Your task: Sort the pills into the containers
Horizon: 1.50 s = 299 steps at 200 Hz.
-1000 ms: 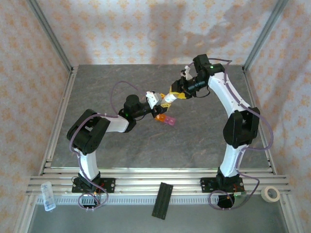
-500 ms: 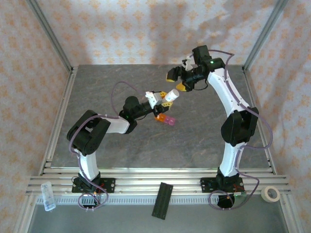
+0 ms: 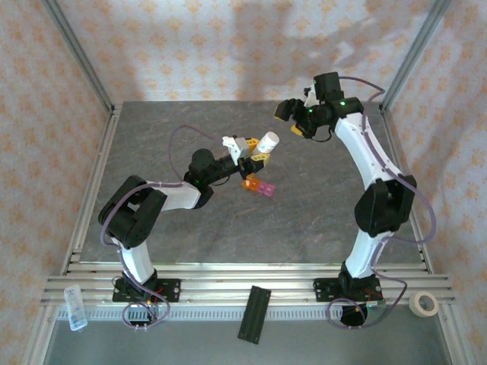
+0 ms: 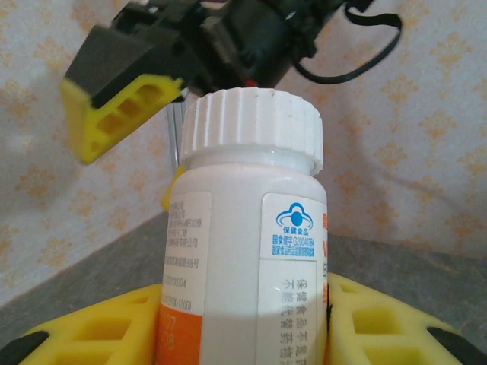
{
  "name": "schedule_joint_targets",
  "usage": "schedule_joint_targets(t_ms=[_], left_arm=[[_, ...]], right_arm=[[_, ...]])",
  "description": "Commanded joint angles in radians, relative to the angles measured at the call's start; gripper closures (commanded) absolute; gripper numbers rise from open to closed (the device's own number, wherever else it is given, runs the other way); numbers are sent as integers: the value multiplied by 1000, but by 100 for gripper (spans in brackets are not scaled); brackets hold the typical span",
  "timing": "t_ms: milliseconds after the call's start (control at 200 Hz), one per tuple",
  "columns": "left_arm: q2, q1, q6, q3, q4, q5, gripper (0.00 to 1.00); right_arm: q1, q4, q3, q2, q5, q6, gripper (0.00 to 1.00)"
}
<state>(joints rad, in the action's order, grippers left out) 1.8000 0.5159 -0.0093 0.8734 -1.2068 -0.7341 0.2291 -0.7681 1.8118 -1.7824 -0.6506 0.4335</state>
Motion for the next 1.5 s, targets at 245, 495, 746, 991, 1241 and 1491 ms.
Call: schedule_joint_targets(t_ms=[245,495,746,991,1241,1491], left_arm=[[0,-27,-154,96,-69,-129,100],[7,-39,-221,130,-69,-201,100],[21,-41,-243,151,-69,-212,100],[29,-41,-252,157,-69,-220,100],[29,-40,-251,156,-69,-217,100],[31,-40,-257,161,-69,-214,100]], right_arm=[[0,109,-137,305,7,-175,24],[55,67,-129,333,-73,-277,23],[120,17,-82,283,-25,-313,23],[133,3,-73,263,-25,-319,28],[138,-5,-75,250,-35,-323,48],[141,-7,-88,244,-26,-314,59]])
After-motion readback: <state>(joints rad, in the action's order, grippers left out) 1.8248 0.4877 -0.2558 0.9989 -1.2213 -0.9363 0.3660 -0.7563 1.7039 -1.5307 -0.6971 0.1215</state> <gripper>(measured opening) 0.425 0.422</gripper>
